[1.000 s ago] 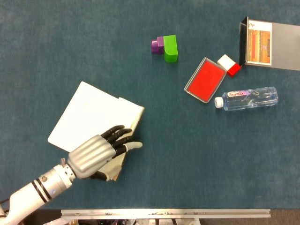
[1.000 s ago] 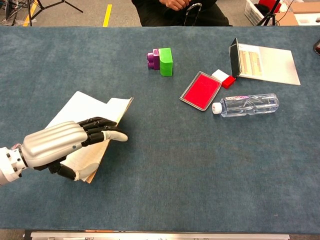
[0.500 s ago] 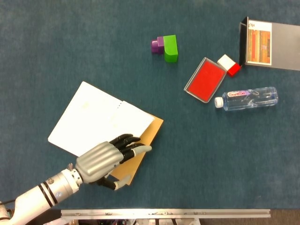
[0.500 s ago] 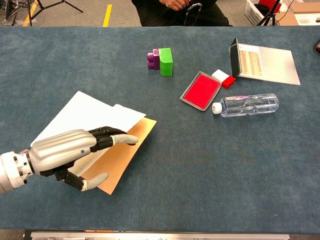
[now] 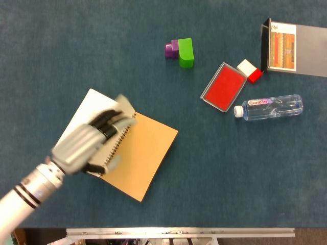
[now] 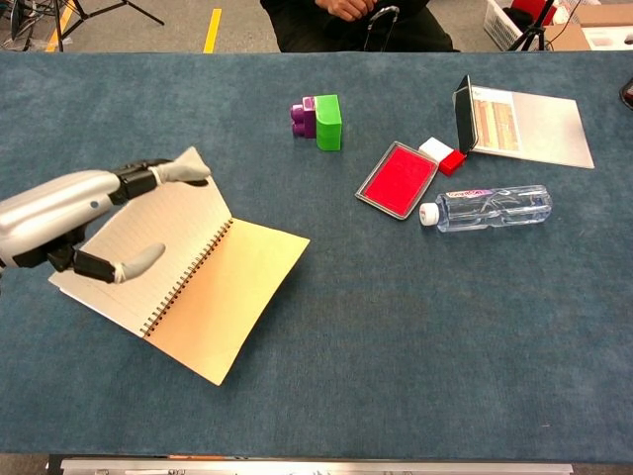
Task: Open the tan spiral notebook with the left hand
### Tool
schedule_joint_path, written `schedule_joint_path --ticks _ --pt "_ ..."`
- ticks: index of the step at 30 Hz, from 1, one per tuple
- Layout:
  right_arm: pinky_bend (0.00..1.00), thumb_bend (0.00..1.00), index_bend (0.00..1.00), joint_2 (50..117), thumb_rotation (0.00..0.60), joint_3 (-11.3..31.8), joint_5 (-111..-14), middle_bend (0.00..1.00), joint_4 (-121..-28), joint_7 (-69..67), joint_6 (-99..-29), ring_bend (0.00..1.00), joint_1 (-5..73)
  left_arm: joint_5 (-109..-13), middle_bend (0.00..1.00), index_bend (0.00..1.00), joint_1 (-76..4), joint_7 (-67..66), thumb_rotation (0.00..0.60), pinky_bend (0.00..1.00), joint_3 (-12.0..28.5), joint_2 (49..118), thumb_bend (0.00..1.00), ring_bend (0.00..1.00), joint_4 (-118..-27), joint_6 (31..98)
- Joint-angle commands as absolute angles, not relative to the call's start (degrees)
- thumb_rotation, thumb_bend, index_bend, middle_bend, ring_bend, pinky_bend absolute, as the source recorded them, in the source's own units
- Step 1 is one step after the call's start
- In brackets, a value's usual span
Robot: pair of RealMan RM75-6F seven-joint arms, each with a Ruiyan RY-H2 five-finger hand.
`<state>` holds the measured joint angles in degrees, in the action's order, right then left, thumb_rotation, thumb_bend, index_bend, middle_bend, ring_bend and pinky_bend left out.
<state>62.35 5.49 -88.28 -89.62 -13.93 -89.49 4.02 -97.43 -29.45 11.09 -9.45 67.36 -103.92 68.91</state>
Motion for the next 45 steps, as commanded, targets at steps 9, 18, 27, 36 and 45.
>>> schedule_joint_path --ticks 9,18,27,36,45 --pt "0.37 0.47 0.35 62.27 0.600 5.69 -88.14 0.35 -89.69 -13.78 -89.01 0.25 4.36 -94.33 0.10 0.01 -24.74 10.50 0.398 0.00 -7.75 65.73 0.46 0.04 -98.63 73.24" --pt "0.37 0.47 0.35 62.26 0.600 5.67 -88.09 0.35 -89.97 -13.38 -88.64 0.25 4.57 -101.74 0.08 0.03 -24.35 6.30 0.574 0.00 -9.86 70.34 0.45 0.04 -93.49 72.94" --pt "0.37 0.47 0.35 62.28 0.600 5.66 -88.02 0.35 -89.87 -13.44 -88.64 0.25 4.55 -103.39 0.07 0.05 -26.10 0.23 0.534 0.00 -9.38 78.36 0.34 0.04 -90.72 67.36" --pt "0.37 0.47 0.35 62.31 0.600 5.55 -87.85 0.35 -89.52 -13.75 -88.53 0.25 4.43 -100.88 0.02 0.02 -28.04 -5.81 0.479 0.00 -7.46 85.06 0.28 0.02 -86.74 61.68" --pt "0.37 0.47 0.35 62.15 0.600 5.50 -87.55 0.35 -89.39 -13.94 -88.72 0.25 4.09 -96.35 0.00 0.00 -27.83 -11.26 0.408 0.00 -6.85 88.09 0.26 0.00 -85.02 58.41"
